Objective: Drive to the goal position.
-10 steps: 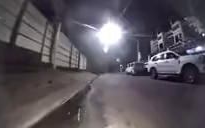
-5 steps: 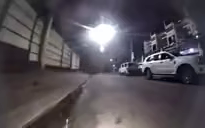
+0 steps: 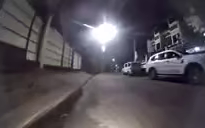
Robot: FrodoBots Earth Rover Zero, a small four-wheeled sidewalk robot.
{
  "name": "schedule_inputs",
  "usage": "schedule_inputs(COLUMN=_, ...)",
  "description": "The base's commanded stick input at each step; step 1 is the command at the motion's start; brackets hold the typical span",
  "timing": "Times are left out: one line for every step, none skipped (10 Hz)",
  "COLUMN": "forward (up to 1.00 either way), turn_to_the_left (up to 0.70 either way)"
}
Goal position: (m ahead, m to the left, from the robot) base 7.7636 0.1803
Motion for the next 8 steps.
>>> schedule_inputs(forward=0.7, turn_to_the_left=0.0)
schedule_inputs(forward=0.7, turn_to_the_left=0.0)
schedule_inputs(forward=0.7, turn_to_the_left=0.0)
schedule_inputs(forward=0.7, turn_to_the_left=0.0)
schedule_inputs(forward=0.7, turn_to_the_left=0.0)
schedule_inputs(forward=0.7, turn_to_the_left=0.0)
schedule_inputs(forward=0.7, turn_to_the_left=-0.08)
schedule_inputs(forward=0.7, turn_to_the_left=-0.17)
